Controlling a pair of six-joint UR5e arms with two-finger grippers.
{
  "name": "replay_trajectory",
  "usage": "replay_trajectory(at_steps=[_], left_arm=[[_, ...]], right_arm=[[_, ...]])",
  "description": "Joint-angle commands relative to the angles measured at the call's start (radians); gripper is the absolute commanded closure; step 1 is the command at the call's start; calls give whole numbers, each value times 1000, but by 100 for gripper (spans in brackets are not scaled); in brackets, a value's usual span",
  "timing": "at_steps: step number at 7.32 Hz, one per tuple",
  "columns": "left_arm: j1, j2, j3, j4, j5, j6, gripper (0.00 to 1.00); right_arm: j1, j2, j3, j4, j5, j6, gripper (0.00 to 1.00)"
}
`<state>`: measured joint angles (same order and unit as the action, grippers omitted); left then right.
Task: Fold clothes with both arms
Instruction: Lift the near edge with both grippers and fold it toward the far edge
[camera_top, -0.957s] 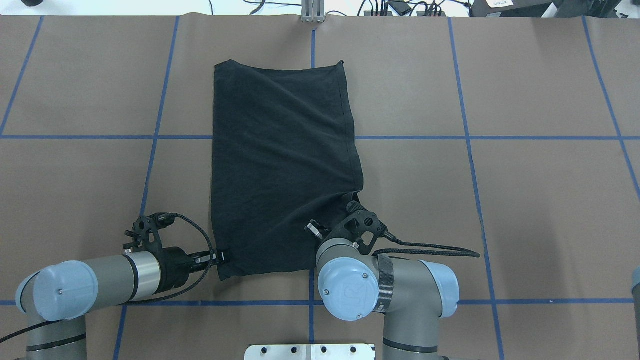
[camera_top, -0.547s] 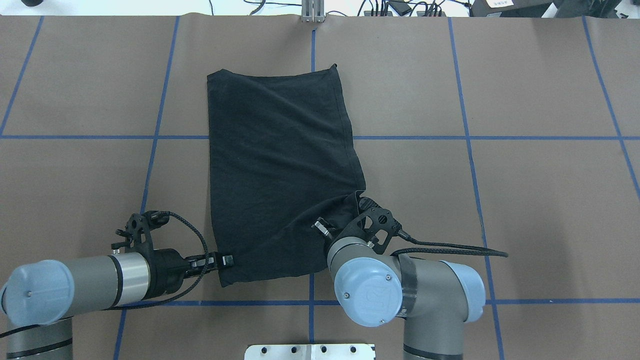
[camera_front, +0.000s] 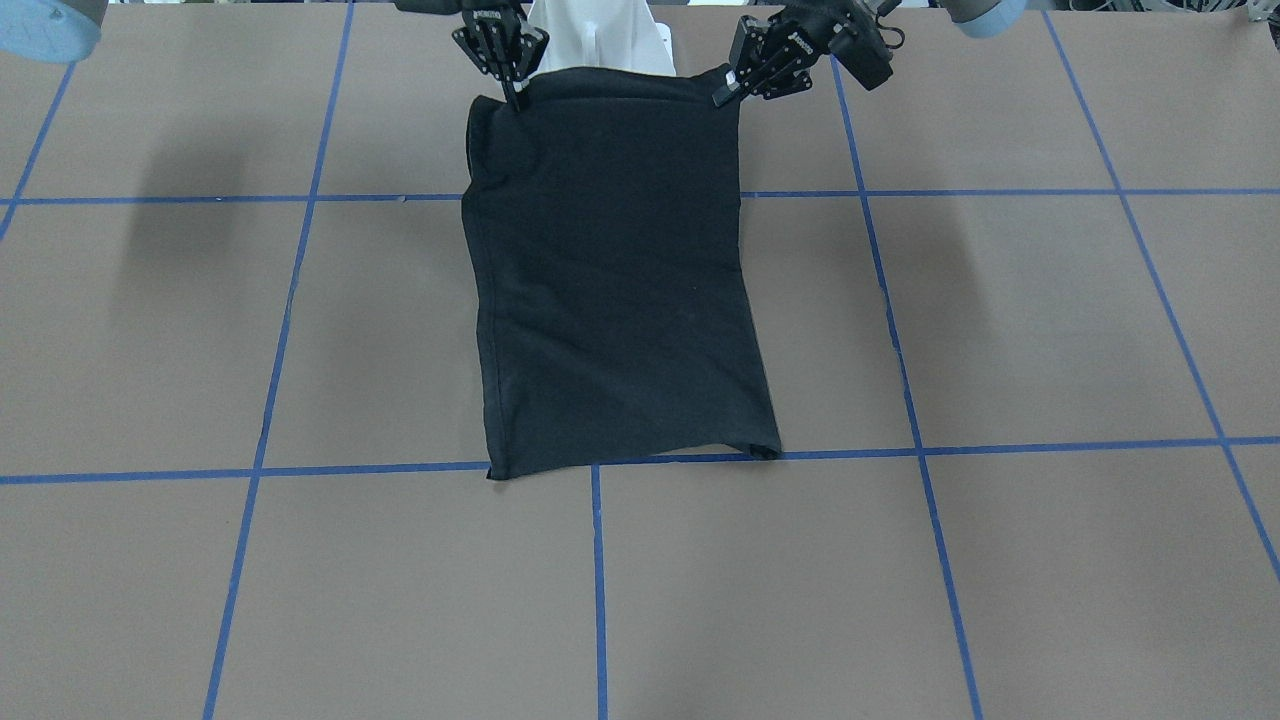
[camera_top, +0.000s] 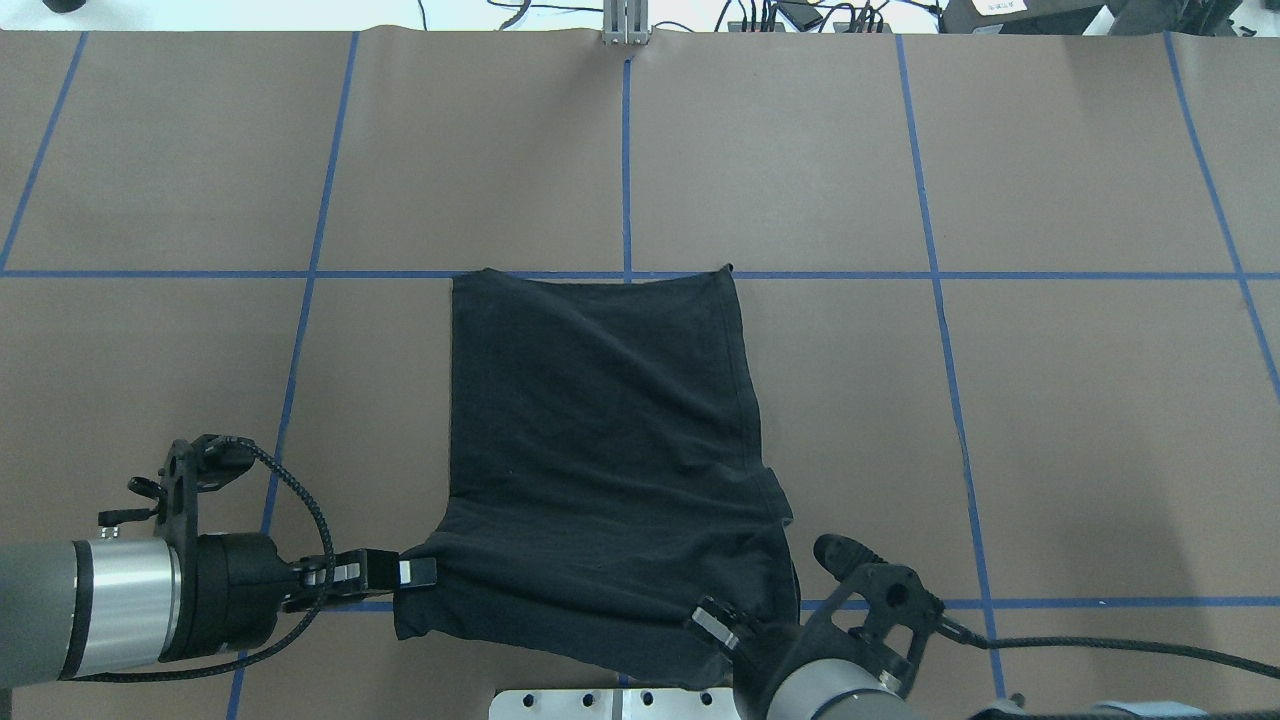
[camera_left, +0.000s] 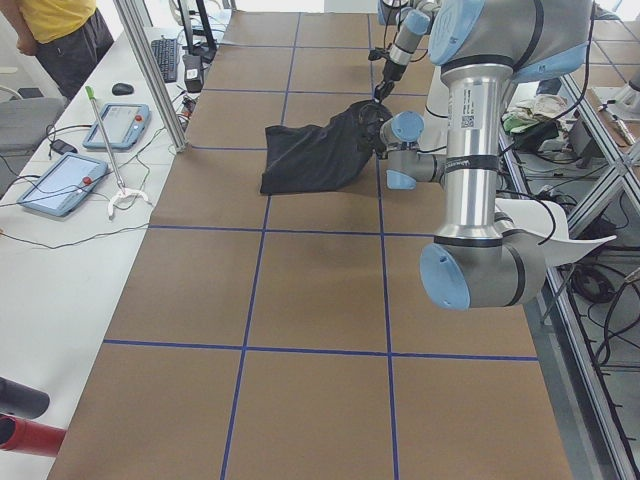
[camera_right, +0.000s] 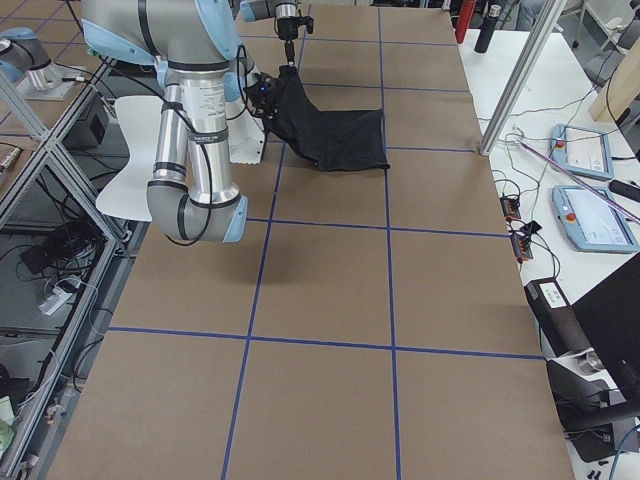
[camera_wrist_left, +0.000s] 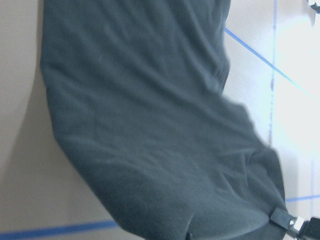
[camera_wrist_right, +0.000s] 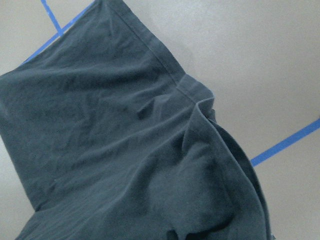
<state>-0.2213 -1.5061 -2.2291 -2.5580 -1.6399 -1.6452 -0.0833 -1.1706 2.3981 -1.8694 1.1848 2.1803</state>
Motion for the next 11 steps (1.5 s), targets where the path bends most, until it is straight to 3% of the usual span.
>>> replay_trajectory(at_steps=[1, 3, 6, 8, 11], left_arm=[[3, -50, 3, 72, -32, 2, 100], [-59, -184, 81, 194, -34, 15, 100], [-136, -224, 146, 200, -35, 40, 100], [-205, -271, 219, 205, -37, 70, 100], [-305, -409, 457, 203, -34, 160, 100]], right_arm=[[23, 23, 43, -71, -14, 0, 100], [118, 54, -34, -63, -11, -11, 100], [261, 207, -233, -63, 5, -45, 100], [342, 224, -351, 72, 38, -80, 100], [453, 299, -613, 246, 94, -137, 100]])
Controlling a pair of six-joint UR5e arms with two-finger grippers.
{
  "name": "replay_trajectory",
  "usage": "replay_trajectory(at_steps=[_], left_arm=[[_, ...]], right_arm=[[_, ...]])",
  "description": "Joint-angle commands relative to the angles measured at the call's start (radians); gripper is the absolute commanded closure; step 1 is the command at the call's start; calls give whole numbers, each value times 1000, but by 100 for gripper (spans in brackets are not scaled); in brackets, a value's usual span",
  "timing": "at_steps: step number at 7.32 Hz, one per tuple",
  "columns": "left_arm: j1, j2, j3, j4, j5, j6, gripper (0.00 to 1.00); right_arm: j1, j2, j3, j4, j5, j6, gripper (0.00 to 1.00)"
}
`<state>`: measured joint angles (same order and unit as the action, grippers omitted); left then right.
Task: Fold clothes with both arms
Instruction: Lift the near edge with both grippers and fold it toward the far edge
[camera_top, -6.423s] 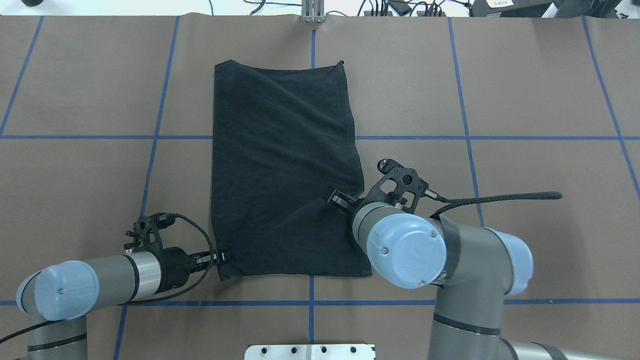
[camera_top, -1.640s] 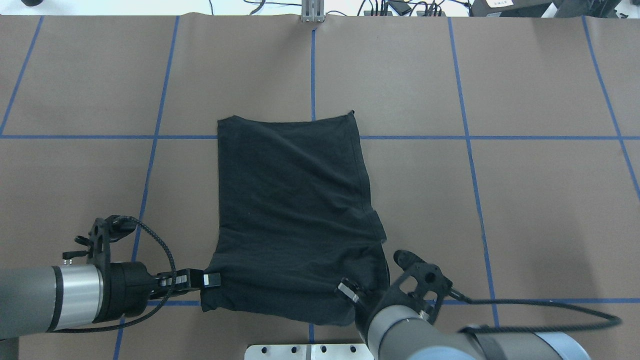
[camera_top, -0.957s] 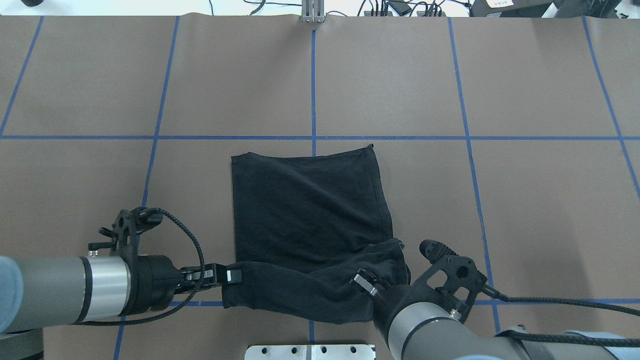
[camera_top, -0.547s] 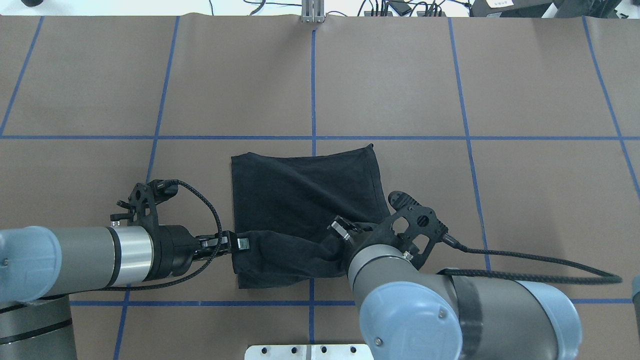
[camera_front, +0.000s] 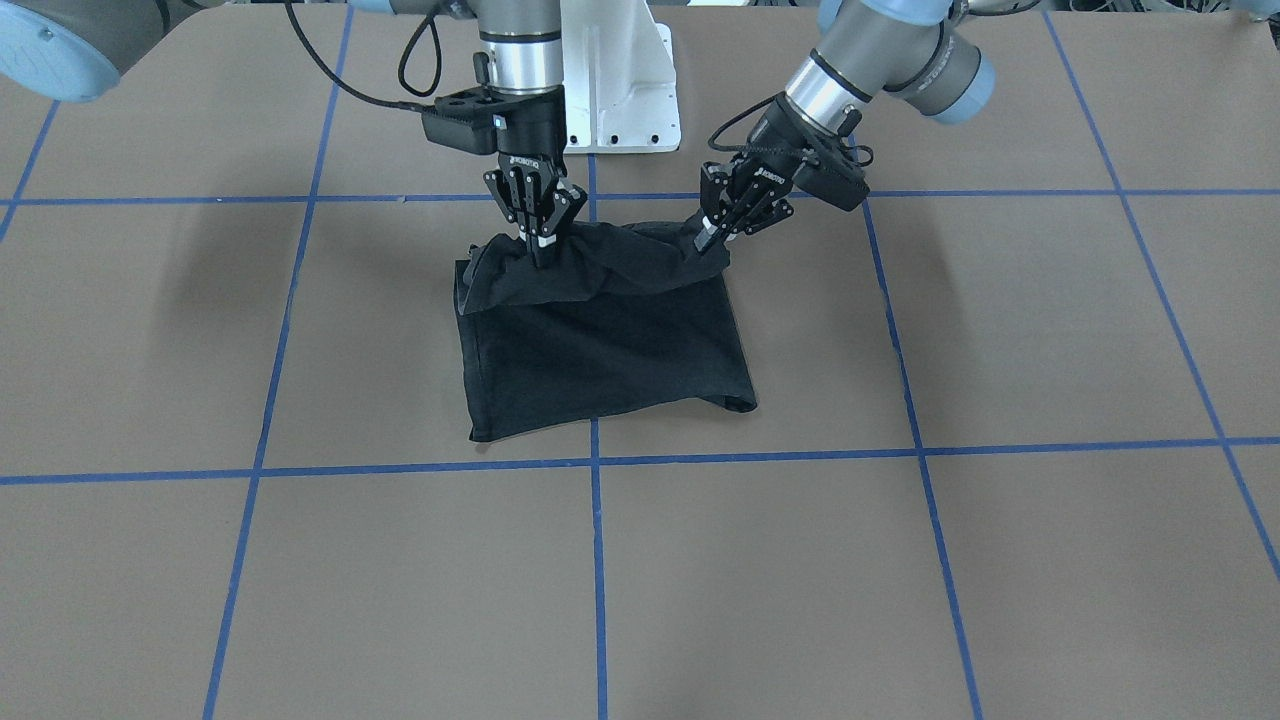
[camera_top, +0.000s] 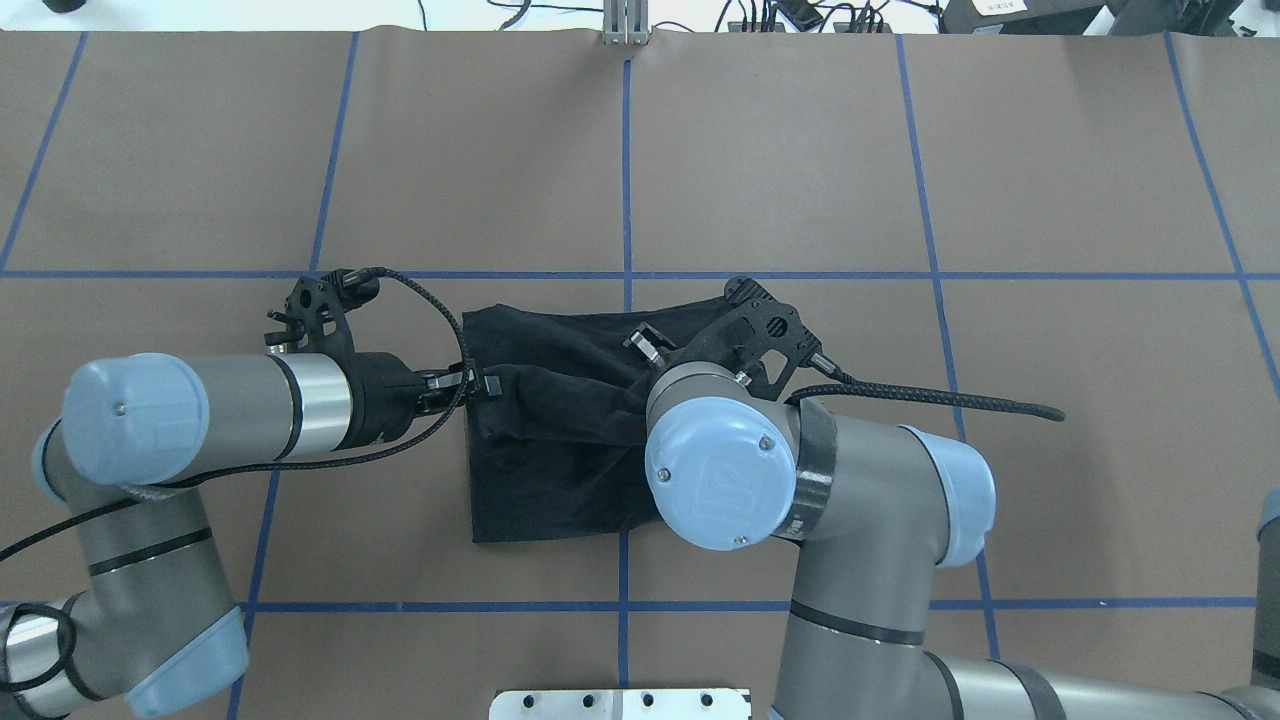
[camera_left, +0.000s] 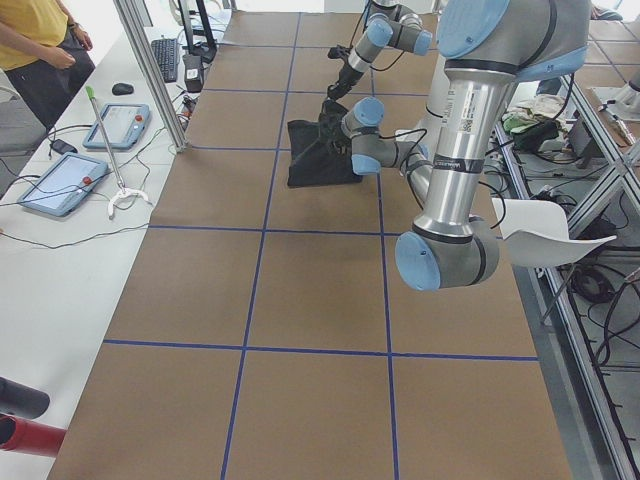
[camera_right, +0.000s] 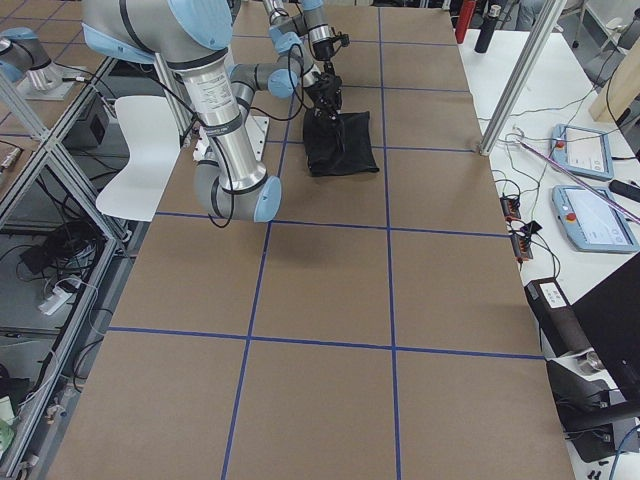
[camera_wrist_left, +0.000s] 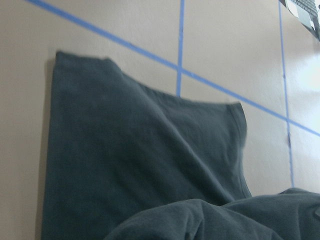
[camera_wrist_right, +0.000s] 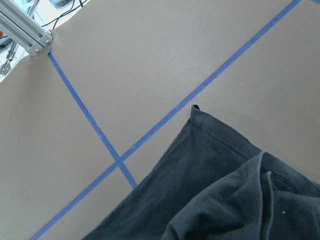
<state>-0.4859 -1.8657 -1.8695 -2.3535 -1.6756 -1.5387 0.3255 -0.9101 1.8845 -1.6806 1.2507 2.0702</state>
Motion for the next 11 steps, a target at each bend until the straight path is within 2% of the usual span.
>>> replay_trajectory(at_steps=[1, 2, 4, 6, 9, 10, 11], left_arm=[[-68, -81, 142, 0, 0, 80, 100], [-77, -95, 183, 0, 0, 103, 100], [-98, -147, 274, -1, 3, 137, 100], [-102, -148, 283, -1, 4, 137, 94], [-114, -148, 286, -3, 4, 138, 95], [-126, -148, 285, -3, -4, 169, 52], [-132, -148, 285, -3, -4, 254, 1]], right_arm=[[71, 69, -178, 96, 41, -31, 100], [87, 89, -230, 139, 55, -48, 100], [98, 105, -283, 150, 55, -58, 100], [118, 103, -309, 151, 55, -82, 100], [133, 103, -329, 151, 64, -105, 100], [147, 103, -331, 150, 70, -134, 52], [168, 105, -335, 151, 120, -206, 1]])
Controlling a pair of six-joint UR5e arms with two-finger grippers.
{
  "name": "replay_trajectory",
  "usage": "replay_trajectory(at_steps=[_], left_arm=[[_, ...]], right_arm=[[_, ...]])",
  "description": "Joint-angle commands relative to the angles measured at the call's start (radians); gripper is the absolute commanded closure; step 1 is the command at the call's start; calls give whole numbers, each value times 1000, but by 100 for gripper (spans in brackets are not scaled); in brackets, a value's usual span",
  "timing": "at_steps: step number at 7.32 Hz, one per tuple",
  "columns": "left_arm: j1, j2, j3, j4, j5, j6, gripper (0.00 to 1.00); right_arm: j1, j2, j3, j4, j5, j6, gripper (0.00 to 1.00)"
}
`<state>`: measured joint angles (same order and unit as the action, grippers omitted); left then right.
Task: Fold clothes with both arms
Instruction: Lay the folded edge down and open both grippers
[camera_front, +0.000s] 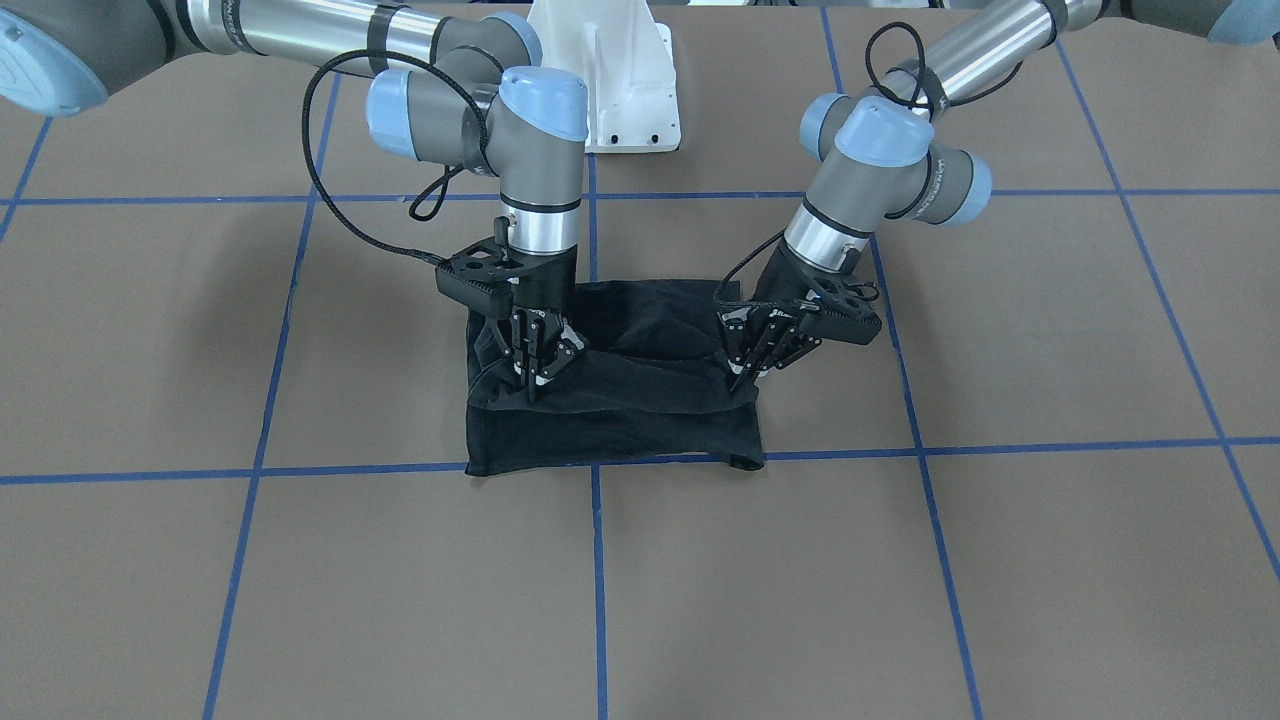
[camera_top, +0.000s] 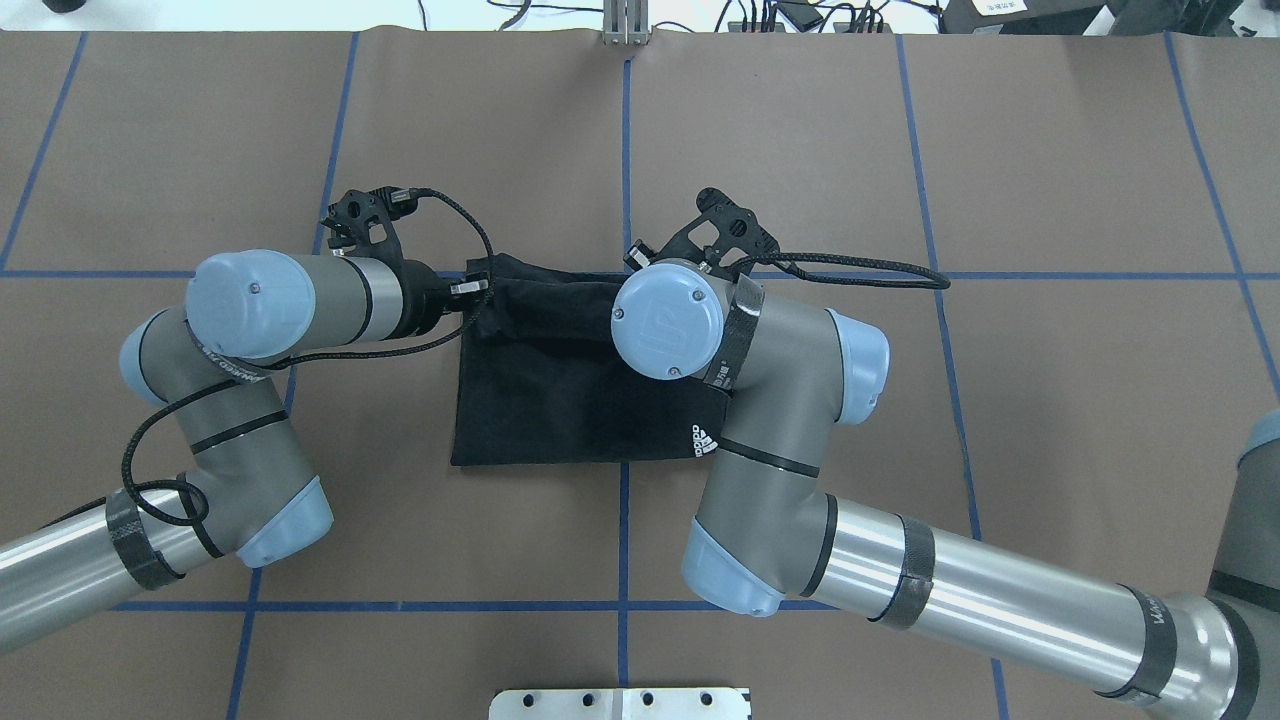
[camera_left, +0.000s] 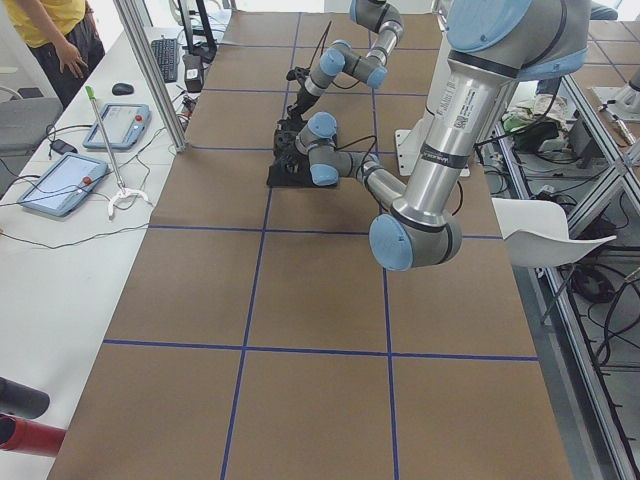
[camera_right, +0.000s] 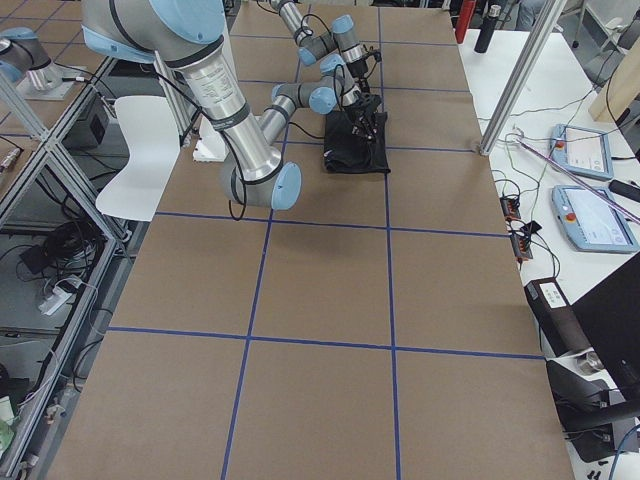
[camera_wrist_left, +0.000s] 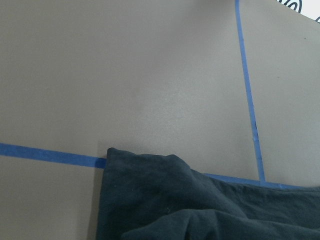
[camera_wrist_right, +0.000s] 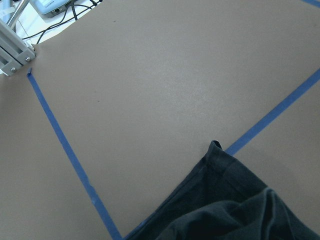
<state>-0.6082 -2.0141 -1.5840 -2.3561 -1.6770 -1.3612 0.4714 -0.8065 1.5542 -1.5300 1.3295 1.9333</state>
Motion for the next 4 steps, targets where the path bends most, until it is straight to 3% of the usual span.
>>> replay_trajectory(at_steps=[1, 4], left_arm=[[-31, -2, -7, 3, -15, 103, 0], [-183, 23, -27, 46, -218, 337, 0]], right_arm=[[64, 1, -5, -1, 121, -114, 0], [220, -13, 9, -13, 400, -388, 0]])
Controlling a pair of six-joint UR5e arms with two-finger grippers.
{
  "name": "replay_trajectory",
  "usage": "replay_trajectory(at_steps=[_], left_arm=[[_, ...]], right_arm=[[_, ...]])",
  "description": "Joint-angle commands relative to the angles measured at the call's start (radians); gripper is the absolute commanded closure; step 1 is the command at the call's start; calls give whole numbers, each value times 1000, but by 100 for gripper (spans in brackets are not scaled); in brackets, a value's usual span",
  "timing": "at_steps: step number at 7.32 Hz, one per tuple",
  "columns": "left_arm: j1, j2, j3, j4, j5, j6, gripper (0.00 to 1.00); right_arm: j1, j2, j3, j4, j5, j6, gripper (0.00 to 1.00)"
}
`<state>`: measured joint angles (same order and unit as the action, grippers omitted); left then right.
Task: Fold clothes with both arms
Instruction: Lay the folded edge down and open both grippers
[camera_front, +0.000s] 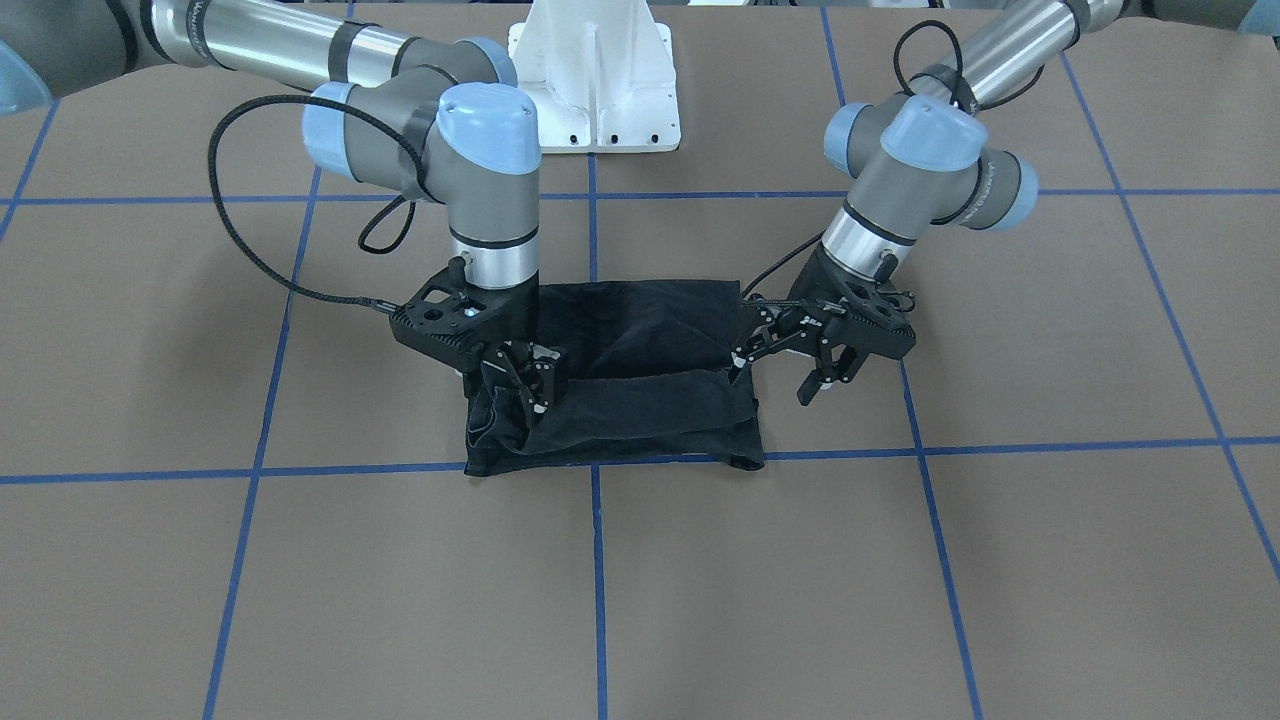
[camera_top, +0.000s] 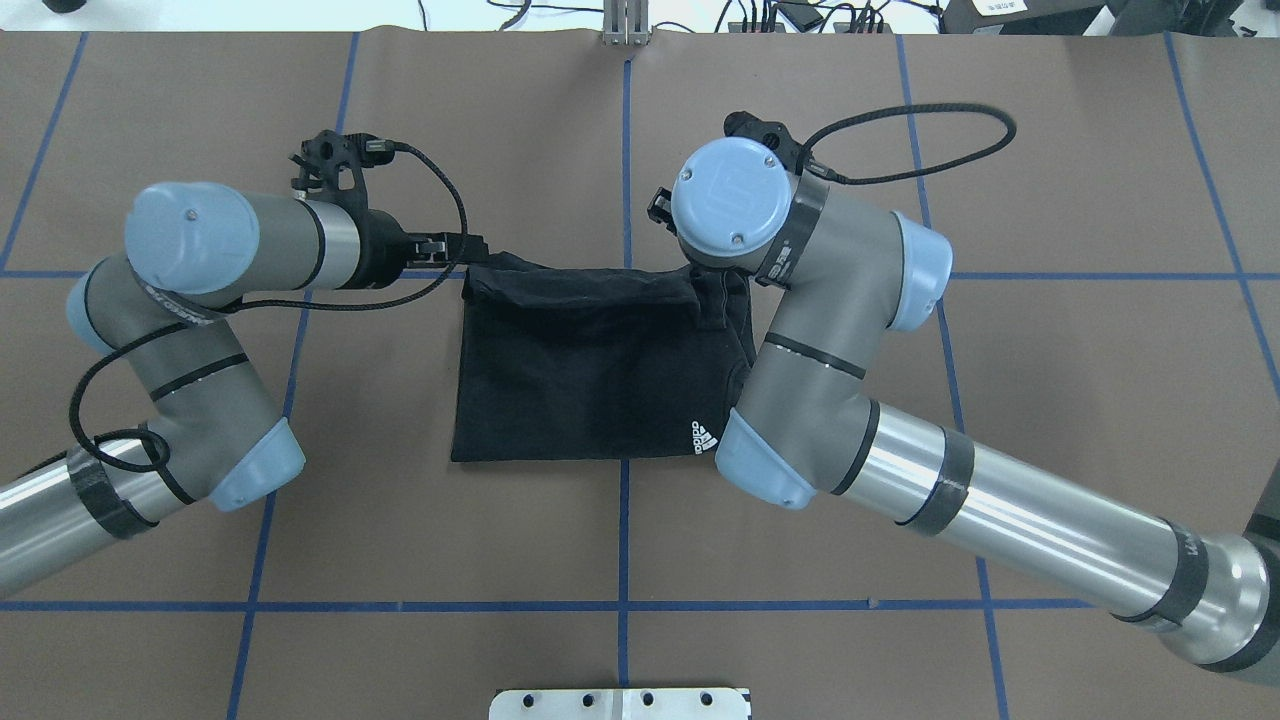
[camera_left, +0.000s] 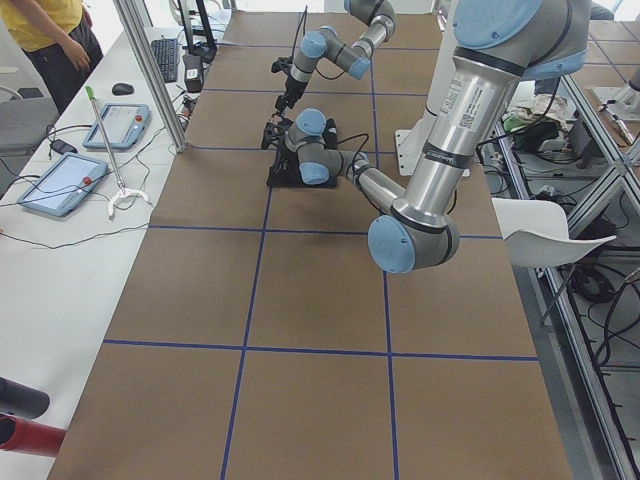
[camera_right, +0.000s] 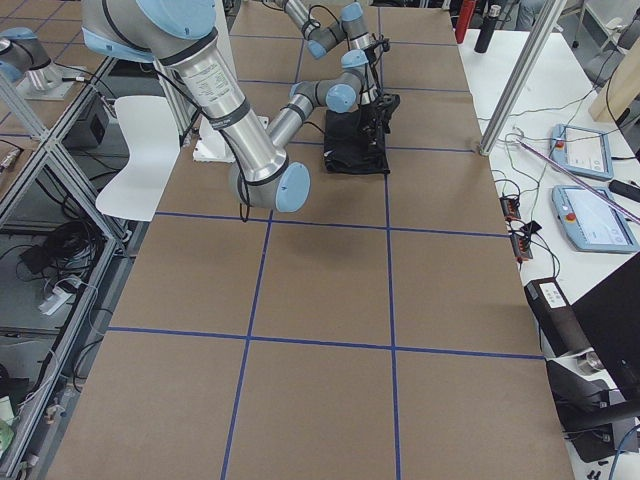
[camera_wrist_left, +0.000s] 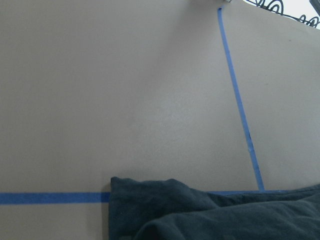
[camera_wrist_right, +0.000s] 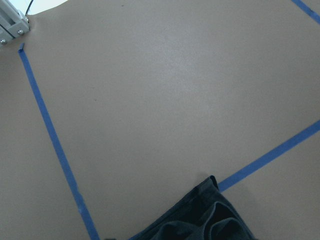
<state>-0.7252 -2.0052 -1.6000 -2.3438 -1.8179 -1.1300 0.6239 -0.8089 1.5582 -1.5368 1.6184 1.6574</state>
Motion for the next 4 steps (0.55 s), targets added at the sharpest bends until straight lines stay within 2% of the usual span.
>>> replay_trajectory(at_steps=[1, 3, 4], left_arm=[[-110, 41, -67, 134, -102, 225, 0], [-179, 136, -225, 367, -101, 492, 0], [-222, 199, -291, 435, -103, 603, 0]], right_arm=[[110, -45, 31, -15, 180, -189, 0], [215, -245, 240, -103, 298, -472, 0], [283, -362, 328, -130, 358, -608, 0]])
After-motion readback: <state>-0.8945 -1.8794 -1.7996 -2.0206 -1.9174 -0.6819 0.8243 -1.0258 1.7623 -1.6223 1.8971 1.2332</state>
